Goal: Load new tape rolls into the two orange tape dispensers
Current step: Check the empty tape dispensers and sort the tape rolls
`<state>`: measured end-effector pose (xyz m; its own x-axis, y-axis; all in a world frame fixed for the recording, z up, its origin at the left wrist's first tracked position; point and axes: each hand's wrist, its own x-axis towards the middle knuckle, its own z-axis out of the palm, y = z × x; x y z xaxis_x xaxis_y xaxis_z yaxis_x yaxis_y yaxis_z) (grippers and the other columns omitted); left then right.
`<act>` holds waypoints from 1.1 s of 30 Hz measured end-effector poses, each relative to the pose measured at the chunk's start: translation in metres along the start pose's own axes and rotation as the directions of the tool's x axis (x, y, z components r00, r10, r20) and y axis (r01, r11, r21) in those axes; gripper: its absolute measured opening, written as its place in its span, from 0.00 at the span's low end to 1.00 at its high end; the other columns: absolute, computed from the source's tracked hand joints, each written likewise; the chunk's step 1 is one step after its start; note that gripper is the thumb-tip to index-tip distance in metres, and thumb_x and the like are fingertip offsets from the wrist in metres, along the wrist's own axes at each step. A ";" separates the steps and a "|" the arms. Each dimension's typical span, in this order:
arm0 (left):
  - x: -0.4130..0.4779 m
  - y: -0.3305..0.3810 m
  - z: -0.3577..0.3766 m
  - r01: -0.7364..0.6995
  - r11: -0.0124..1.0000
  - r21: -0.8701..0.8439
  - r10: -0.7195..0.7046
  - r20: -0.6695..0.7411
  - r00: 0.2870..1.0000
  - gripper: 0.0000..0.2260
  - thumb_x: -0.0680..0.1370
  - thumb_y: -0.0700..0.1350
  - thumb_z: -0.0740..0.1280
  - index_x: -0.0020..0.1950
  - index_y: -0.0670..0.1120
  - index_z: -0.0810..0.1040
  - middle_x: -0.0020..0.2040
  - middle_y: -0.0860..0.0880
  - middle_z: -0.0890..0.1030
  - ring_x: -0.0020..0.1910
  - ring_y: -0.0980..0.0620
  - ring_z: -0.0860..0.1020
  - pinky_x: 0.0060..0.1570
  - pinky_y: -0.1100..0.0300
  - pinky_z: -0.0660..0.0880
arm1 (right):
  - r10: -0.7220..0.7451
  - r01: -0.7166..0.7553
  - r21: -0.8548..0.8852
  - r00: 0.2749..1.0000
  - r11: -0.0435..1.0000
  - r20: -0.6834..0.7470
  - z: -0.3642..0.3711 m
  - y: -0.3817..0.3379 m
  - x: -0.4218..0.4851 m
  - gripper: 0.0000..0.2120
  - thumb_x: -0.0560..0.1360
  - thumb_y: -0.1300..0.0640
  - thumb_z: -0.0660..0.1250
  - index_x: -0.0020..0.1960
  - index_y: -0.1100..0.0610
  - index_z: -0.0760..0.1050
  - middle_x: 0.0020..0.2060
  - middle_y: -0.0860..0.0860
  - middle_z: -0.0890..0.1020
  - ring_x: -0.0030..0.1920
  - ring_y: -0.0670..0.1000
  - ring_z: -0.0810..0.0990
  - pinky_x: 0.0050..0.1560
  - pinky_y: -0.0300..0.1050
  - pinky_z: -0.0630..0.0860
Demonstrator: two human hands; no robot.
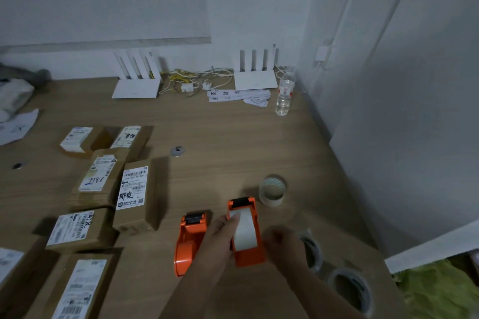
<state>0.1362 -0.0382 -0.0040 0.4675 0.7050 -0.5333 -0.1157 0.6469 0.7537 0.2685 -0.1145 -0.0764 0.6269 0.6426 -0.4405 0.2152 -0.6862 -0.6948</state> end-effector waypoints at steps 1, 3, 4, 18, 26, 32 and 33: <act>0.001 0.000 0.001 0.003 1.000 0.012 -0.003 -0.005 1.000 0.07 0.79 0.40 0.63 0.52 0.40 0.80 0.35 0.48 0.87 0.37 0.51 0.85 0.55 0.47 0.76 | -0.033 0.035 0.057 0.999 0.998 -0.035 -0.006 -0.009 0.001 0.03 0.74 0.56 0.66 0.43 0.54 0.79 0.37 0.47 0.80 0.40 0.47 0.79 0.41 0.42 0.77; 0.003 0.000 -0.001 0.008 0.998 0.062 -0.006 -0.029 1.000 0.08 0.79 0.42 0.64 0.54 0.40 0.80 0.39 0.46 0.88 0.41 0.48 0.84 0.56 0.46 0.77 | -0.043 0.038 0.252 0.999 0.967 0.014 -0.018 -0.031 -0.003 0.06 0.76 0.53 0.65 0.44 0.54 0.80 0.37 0.48 0.81 0.39 0.47 0.79 0.39 0.38 0.76; 0.003 0.001 -0.001 0.007 0.995 0.097 -0.003 -0.041 0.999 0.09 0.79 0.42 0.65 0.55 0.41 0.81 0.42 0.45 0.88 0.43 0.46 0.84 0.56 0.46 0.77 | -0.045 0.013 0.356 0.996 0.934 0.082 -0.021 -0.041 -0.004 0.10 0.76 0.52 0.65 0.42 0.56 0.81 0.36 0.50 0.83 0.38 0.49 0.80 0.41 0.42 0.78; 0.031 -0.016 -0.011 0.046 0.987 0.155 -0.025 -0.137 0.990 0.08 0.79 0.42 0.64 0.53 0.42 0.81 0.41 0.45 0.87 0.37 0.51 0.84 0.43 0.56 0.79 | -0.198 0.087 0.449 0.958 0.889 0.206 -0.057 -0.040 0.023 0.05 0.72 0.67 0.71 0.45 0.61 0.84 0.35 0.52 0.85 0.36 0.47 0.83 0.35 0.38 0.78; 0.038 -0.027 -0.019 0.072 0.964 0.255 -0.027 -0.175 0.984 0.07 0.78 0.43 0.66 0.51 0.44 0.83 0.51 0.40 0.86 0.47 0.47 0.82 0.58 0.46 0.76 | -0.218 0.187 -0.455 0.976 0.871 -0.017 -0.130 -0.015 0.084 0.11 0.74 0.56 0.68 0.55 0.58 0.81 0.53 0.59 0.84 0.54 0.60 0.81 0.51 0.46 0.75; 0.041 -0.032 -0.018 0.068 0.955 0.288 -0.026 -0.147 0.989 0.08 0.78 0.43 0.65 0.50 0.41 0.82 0.40 0.44 0.82 0.38 0.50 0.79 0.38 0.58 0.76 | -0.068 0.061 -0.160 0.997 0.985 -0.042 -0.138 0.011 0.130 0.22 0.73 0.40 0.65 0.61 0.51 0.78 0.60 0.53 0.81 0.59 0.55 0.79 0.67 0.59 0.72; 0.042 -0.034 -0.018 0.066 0.955 0.289 -0.024 -0.145 0.989 0.08 0.78 0.42 0.65 0.51 0.39 0.81 0.39 0.43 0.81 0.37 0.50 0.78 0.37 0.59 0.75 | -0.062 0.054 -0.116 0.996 0.992 -0.064 -0.136 0.020 0.141 0.24 0.71 0.36 0.65 0.60 0.49 0.78 0.57 0.51 0.82 0.56 0.54 0.80 0.65 0.59 0.74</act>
<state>0.1436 -0.0253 -0.0590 0.3382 0.7239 -0.6013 0.1737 0.5800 0.7959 0.4634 -0.0842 -0.0749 0.6590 0.6606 -0.3597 0.3343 -0.6856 -0.6467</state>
